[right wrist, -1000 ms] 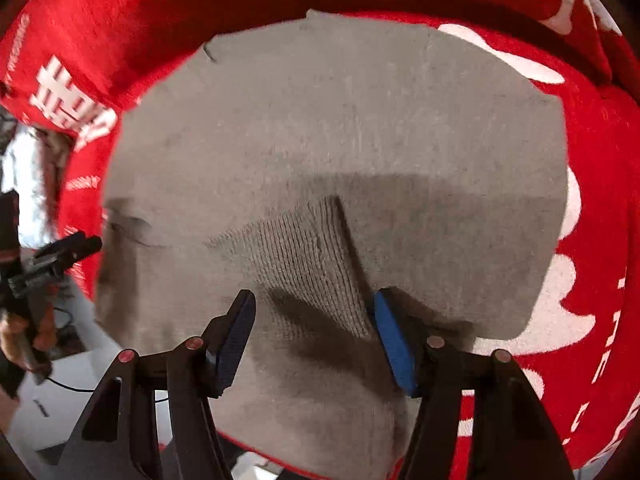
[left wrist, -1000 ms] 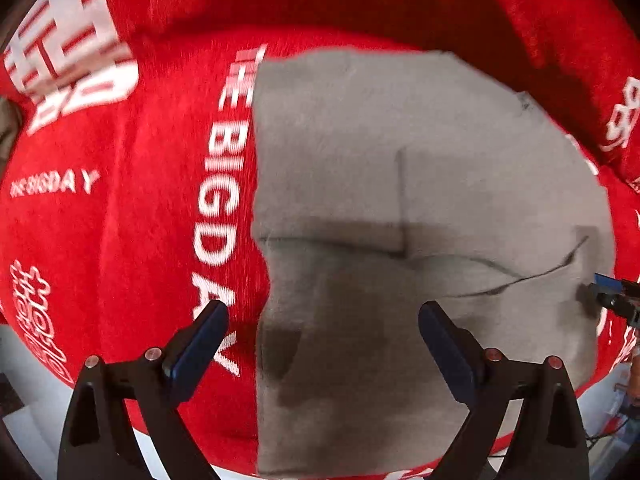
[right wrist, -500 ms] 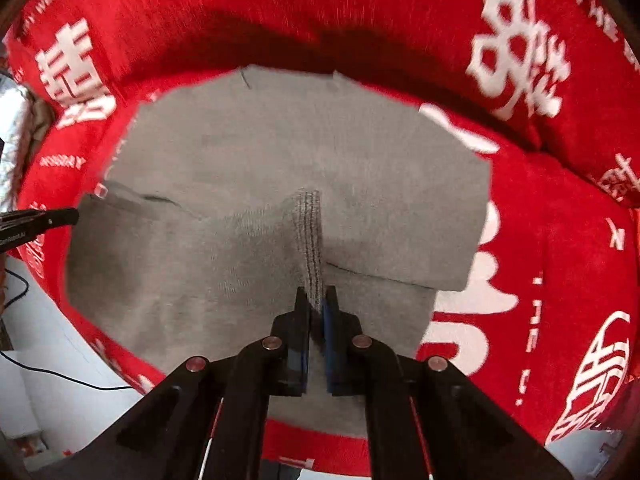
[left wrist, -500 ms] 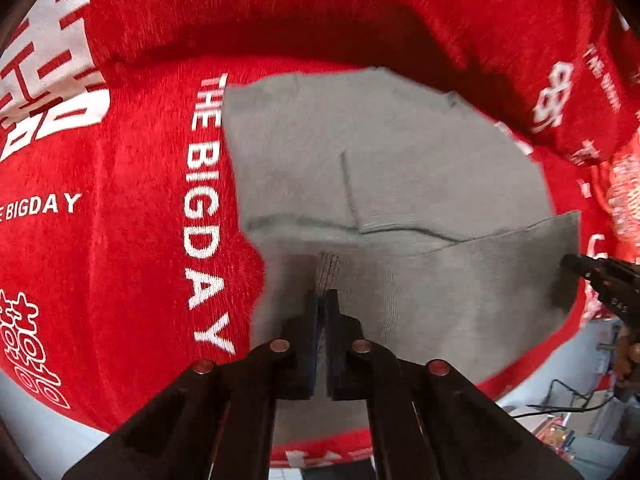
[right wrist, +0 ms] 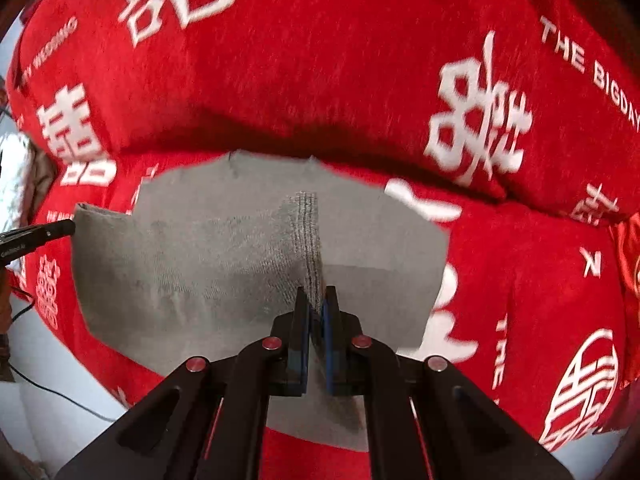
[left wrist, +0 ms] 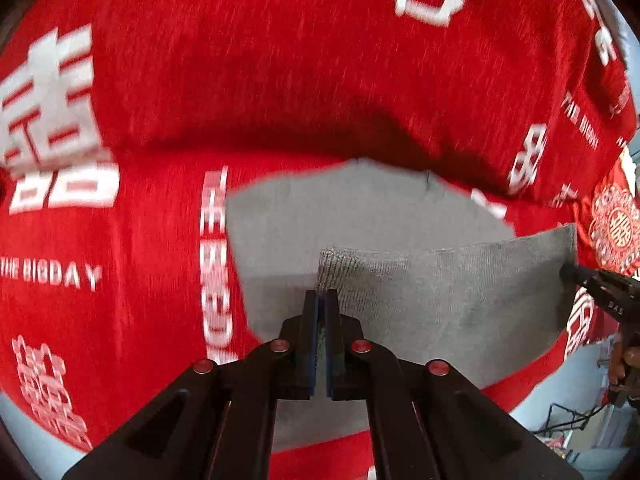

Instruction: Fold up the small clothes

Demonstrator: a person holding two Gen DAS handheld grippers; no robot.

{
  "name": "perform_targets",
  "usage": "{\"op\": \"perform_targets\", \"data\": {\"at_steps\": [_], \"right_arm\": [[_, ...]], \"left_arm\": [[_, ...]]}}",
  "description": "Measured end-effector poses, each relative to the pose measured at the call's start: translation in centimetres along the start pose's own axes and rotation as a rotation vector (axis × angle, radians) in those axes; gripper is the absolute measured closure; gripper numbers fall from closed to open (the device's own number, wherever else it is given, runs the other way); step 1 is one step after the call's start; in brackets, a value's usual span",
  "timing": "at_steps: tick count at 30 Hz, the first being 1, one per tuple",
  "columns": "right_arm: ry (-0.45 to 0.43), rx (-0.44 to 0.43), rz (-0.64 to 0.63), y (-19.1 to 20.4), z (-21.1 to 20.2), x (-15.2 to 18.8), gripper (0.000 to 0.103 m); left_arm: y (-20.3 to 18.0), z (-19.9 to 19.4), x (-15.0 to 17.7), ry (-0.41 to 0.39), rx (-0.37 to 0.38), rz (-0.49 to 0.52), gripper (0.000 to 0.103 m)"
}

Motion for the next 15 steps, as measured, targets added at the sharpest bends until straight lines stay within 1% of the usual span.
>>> {"op": "perform_targets", "data": {"at_steps": [2, 4, 6, 7, 10, 11, 15], "right_arm": [[-0.014, -0.003, 0.015, -0.8, 0.5, -1.6, 0.097], [-0.028, -0.003, 0.029, -1.6, 1.8, -3.7, 0.097], [-0.025, -0.007, 0.048, -2.1, 3.6, -5.4, 0.097], [-0.016, -0.013, 0.063, -2.5, 5.2, -6.3, 0.097], [0.051, -0.032, 0.109, -3.0, 10.2, -7.5, 0.097], [0.080, -0.029, 0.124, -3.0, 12.2, -7.6, 0.097], [0.158, -0.015, 0.178, -3.3, 17.5, -7.2, 0.097]], "left_arm": [[-0.5, 0.1, -2.6, -0.037, -0.005, 0.035, 0.100], [-0.4, 1.0, -4.3, -0.054, -0.019, 0.054, 0.100], [0.0, 2.8, -6.4, -0.063, -0.039, 0.060, 0.100], [0.4, 4.0, -7.3, -0.061, -0.051, 0.056, 0.100], [2.0, 8.0, -8.8, -0.036, -0.095, 0.034, 0.100], [2.8, 10.0, -9.2, -0.018, -0.119, 0.019, 0.100], [4.7, 15.0, -9.4, 0.038, -0.177, -0.027, 0.099]]}}
Point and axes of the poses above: each gripper's, at about its wrist camera, not at the fingertips, and z roughly the way its jaws point, y to its left, x to its underside, the point moved 5 cm from there along z, roughly the way its jaws point, and after that the axes turned 12 degrees about x, right-handed, at the moved point
